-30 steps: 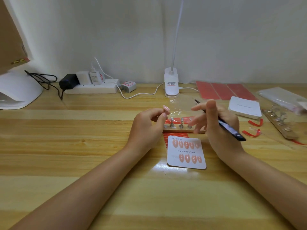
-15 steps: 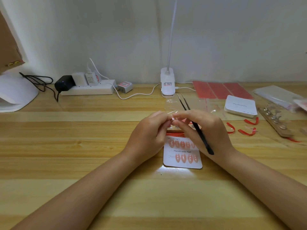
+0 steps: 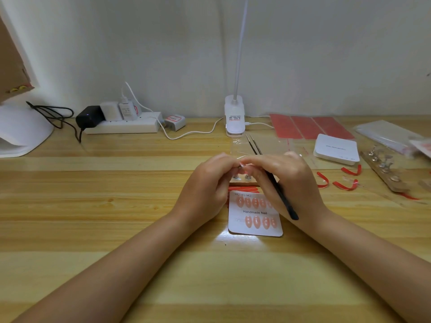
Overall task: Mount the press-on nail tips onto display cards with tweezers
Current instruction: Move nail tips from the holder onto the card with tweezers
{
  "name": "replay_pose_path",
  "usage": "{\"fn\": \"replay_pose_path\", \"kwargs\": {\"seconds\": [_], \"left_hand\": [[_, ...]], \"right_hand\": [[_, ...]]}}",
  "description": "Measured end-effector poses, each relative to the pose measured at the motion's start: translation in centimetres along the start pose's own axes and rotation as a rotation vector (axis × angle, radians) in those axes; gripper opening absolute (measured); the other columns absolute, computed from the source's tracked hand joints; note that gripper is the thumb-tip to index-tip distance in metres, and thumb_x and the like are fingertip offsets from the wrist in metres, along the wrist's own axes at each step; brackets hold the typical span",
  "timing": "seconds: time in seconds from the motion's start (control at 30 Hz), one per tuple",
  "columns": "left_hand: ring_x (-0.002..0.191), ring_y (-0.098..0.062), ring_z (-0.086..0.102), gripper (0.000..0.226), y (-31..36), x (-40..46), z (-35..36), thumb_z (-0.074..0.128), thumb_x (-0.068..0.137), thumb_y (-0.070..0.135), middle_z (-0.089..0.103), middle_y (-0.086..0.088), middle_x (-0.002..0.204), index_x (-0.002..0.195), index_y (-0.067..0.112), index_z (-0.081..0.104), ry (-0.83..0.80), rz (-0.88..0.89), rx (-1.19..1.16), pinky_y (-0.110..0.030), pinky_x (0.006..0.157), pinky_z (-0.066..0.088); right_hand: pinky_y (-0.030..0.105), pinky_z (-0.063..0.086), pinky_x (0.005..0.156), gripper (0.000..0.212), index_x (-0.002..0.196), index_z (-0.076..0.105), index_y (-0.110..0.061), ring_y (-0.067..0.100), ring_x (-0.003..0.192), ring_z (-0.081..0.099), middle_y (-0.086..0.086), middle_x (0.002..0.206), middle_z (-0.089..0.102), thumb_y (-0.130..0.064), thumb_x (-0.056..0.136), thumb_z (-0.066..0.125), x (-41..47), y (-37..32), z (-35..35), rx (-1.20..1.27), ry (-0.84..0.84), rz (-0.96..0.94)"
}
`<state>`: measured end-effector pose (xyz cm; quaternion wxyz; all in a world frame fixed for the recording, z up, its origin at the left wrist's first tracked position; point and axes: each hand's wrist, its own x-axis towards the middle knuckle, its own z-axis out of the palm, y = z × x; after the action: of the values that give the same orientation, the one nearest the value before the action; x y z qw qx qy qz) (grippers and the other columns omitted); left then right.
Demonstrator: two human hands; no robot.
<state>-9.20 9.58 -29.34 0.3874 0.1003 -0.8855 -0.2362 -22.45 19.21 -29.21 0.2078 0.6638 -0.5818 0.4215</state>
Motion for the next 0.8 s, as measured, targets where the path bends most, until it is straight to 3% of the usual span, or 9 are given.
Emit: {"fn": "replay_pose_path", "kwargs": {"seconds": [0.3,0.47,0.57,0.7,0.8], "left_hand": [[0.074,-0.008,0.048,0.019,0.17,0.03,0.13,0.043,0.08,-0.01,0.054,0.0,0.081,0.083,-0.004,0.061,0.018,0.033,-0.018,-0.021,0.067,0.04],[0.074,-0.008,0.046,0.021,0.12,-0.06,0.06,0.043,0.08,-0.008,0.052,0.004,0.08,0.086,-0.005,0.062,0.011,0.044,0.005,-0.036,0.066,0.044],[0.075,-0.013,0.049,0.02,0.12,-0.06,0.03,0.044,0.081,-0.008,0.054,0.001,0.081,0.088,-0.005,0.062,0.008,0.055,-0.017,-0.044,0.066,0.045],[0.074,-0.009,0.045,0.02,0.02,-0.04,0.1,0.044,0.082,-0.008,0.051,0.007,0.08,0.089,-0.004,0.062,0.0,0.077,-0.028,-0.046,0.065,0.045],[0.074,-0.004,0.04,0.019,-0.06,-0.03,0.07,0.044,0.082,-0.008,0.044,0.02,0.081,0.089,-0.004,0.062,0.006,0.115,-0.033,-0.044,0.064,0.044]], "right_hand": [[0.04,0.045,0.061,0.016,0.092,0.072,-0.005,0.018,0.064,0.068,0.0,0.077,0.073,-0.015,0.089,0.059,0.02,0.0,0.23,-0.043,0.034,-0.017],[0.032,0.04,0.065,0.013,0.092,0.072,-0.007,0.012,0.056,0.062,-0.006,0.073,0.07,-0.011,0.086,0.061,0.2,0.17,0.28,0.025,0.033,0.032],[0.031,0.049,0.06,0.015,0.095,0.071,-0.005,0.008,0.055,0.06,-0.01,0.073,0.065,-0.011,0.087,0.059,0.48,0.31,0.02,0.136,-0.013,0.045],[0.034,0.053,0.056,0.019,0.097,0.07,-0.002,0.012,0.062,0.066,0.0,0.072,0.069,-0.012,0.09,0.054,0.74,0.41,-0.3,0.265,-0.073,0.099],[0.027,0.055,0.062,0.017,0.099,0.069,-0.004,0.008,0.068,0.066,-0.006,0.076,0.067,-0.01,0.091,0.054,0.74,0.32,-0.54,0.338,-0.108,0.154]]}}
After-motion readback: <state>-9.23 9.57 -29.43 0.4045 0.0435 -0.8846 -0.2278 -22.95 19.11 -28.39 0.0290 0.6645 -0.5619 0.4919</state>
